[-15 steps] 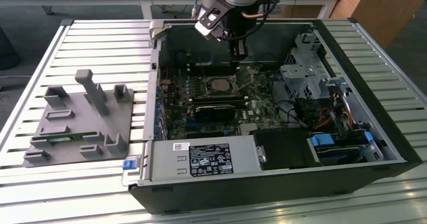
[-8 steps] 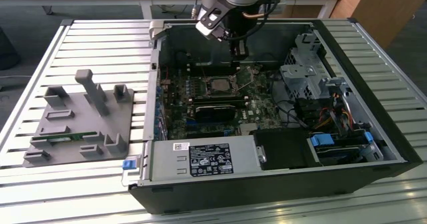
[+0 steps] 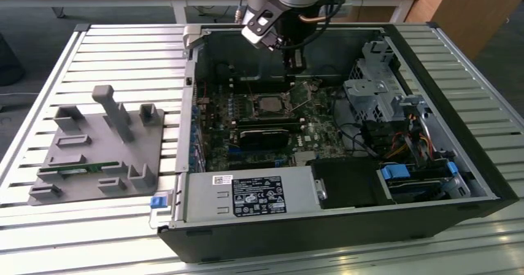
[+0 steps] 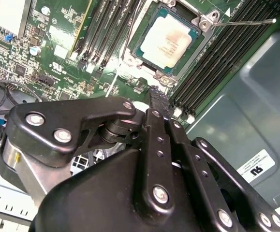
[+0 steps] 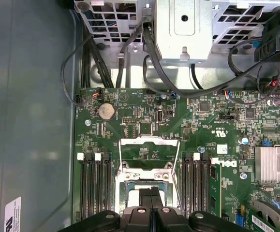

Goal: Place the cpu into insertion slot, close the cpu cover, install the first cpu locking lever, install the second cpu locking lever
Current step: 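Close the cpu cover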

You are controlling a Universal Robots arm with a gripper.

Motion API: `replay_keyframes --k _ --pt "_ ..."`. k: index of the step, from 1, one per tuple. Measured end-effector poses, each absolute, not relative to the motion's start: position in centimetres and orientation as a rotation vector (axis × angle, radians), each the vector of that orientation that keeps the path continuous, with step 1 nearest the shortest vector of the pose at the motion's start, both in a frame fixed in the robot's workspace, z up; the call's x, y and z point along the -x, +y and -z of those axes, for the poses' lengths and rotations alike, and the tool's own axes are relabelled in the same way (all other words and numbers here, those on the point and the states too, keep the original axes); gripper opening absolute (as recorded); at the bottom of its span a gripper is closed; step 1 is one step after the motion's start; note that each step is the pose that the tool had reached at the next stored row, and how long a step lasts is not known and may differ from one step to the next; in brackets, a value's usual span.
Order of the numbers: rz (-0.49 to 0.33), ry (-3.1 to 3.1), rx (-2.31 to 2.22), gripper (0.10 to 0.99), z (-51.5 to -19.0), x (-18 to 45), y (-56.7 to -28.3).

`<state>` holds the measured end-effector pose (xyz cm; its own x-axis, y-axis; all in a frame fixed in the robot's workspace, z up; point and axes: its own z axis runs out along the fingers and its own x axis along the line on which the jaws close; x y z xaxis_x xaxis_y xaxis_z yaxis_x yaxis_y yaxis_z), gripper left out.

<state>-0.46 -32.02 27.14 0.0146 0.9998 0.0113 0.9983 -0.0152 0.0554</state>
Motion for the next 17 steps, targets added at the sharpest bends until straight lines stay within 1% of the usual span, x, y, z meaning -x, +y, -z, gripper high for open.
replay_keyframes --k 17 --pt "-0.073 2.182 -2.215 0.106 -27.14 -0.11 -32.02"
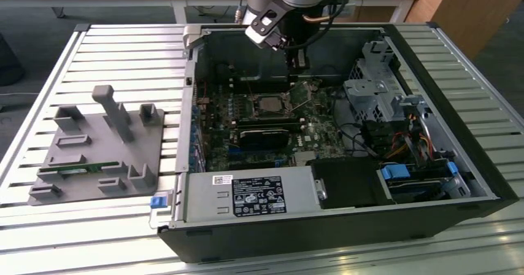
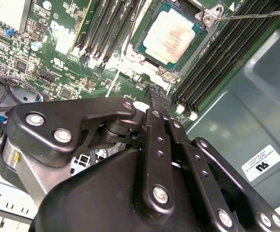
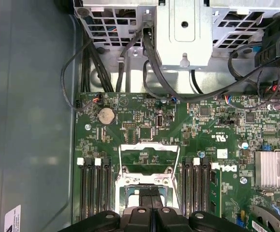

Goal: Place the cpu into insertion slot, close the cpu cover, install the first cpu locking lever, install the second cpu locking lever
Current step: 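Close the cpu cover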

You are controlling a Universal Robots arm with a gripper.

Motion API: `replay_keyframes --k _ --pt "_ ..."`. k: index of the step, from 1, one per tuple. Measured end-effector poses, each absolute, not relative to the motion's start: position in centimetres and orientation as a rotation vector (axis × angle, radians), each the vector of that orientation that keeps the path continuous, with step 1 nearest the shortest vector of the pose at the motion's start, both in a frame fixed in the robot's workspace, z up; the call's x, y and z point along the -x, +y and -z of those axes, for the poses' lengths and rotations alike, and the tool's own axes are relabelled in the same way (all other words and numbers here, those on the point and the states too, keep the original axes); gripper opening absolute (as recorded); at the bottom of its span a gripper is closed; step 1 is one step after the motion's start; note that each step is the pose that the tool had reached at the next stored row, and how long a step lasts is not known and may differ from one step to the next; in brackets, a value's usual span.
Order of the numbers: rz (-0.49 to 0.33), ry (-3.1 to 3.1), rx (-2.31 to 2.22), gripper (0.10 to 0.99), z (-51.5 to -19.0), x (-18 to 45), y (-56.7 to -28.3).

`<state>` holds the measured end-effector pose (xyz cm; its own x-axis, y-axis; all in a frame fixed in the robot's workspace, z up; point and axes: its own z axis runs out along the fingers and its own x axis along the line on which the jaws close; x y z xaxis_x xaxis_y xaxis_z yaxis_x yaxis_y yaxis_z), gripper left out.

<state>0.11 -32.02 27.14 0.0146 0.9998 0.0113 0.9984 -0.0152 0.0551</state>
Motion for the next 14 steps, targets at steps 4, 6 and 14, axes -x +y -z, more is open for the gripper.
replay_keyframes --k 4,6,14 --pt "-0.073 2.182 -2.215 0.106 -27.14 -0.28 -32.02" --pt "-0.073 2.182 -2.215 0.106 -27.14 -0.36 -32.02" --pt "-0.072 2.182 -2.215 0.106 -27.14 -0.67 -32.02"
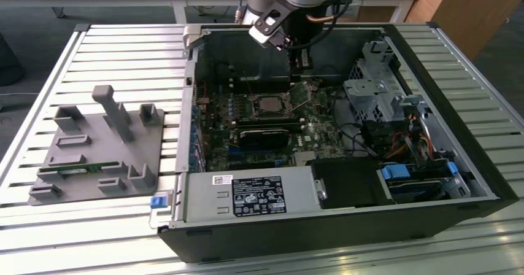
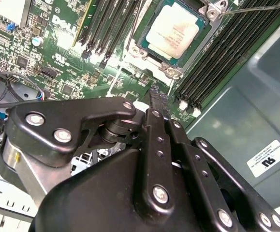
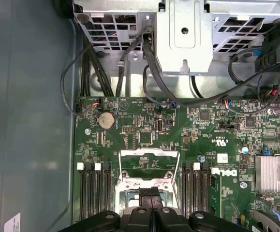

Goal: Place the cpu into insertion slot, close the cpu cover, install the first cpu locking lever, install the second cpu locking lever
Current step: 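Close the cpu cover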

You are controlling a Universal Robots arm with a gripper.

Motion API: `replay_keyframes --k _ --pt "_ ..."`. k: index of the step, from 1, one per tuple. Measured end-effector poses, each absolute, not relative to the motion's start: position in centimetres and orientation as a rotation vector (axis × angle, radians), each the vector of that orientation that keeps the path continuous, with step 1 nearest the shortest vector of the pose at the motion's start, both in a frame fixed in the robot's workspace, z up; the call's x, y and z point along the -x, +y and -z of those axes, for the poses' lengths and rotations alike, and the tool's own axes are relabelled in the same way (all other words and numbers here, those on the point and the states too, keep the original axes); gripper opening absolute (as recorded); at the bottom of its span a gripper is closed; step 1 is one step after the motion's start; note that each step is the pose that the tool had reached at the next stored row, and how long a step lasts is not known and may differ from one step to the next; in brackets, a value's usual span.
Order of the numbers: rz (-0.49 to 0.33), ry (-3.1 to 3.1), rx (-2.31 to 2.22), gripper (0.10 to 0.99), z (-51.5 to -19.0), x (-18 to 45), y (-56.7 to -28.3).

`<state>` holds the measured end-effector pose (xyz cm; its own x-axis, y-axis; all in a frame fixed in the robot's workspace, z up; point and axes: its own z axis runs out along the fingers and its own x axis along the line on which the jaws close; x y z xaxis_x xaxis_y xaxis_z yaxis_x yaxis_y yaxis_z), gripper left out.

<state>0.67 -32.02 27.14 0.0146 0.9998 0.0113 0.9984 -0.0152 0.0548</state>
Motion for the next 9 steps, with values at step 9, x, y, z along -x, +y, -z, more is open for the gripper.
replay_keyframes --k 9 --pt "-0.072 2.182 -2.215 0.106 -27.14 -0.98 -32.02"
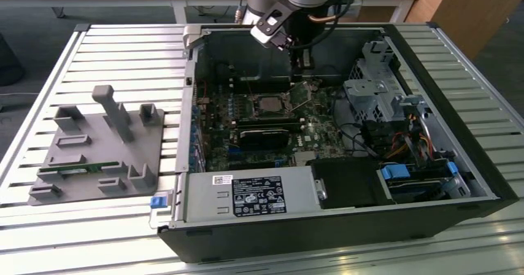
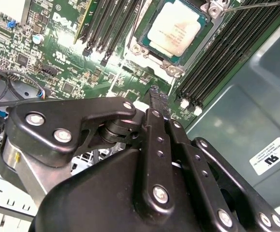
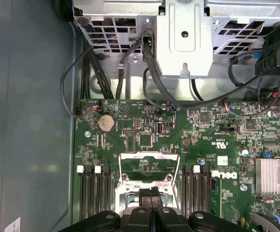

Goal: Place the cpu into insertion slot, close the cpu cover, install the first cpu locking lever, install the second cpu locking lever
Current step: 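Close the cpu cover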

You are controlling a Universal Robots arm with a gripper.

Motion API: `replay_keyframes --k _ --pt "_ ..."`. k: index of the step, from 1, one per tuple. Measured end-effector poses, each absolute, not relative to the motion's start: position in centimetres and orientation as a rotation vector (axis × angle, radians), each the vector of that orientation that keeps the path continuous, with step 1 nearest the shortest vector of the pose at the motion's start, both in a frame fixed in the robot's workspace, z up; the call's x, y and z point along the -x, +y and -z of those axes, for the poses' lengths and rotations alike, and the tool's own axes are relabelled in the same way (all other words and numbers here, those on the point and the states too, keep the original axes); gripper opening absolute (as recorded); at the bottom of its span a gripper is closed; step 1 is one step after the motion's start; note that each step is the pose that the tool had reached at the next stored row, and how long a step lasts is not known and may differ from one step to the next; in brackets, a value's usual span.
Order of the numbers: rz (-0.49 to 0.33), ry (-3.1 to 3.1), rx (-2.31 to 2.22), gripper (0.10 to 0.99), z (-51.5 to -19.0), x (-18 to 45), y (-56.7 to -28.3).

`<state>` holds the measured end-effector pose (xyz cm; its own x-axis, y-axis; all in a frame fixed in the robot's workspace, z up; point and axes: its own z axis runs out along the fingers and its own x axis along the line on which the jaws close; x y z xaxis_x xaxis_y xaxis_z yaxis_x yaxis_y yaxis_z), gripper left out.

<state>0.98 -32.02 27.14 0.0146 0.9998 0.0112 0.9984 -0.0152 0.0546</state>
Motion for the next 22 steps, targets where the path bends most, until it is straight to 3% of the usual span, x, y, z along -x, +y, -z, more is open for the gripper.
replay_keyframes --k 22 --pt "-0.061 2.187 -2.22 0.106 -25.9 -3.9 -32.0"
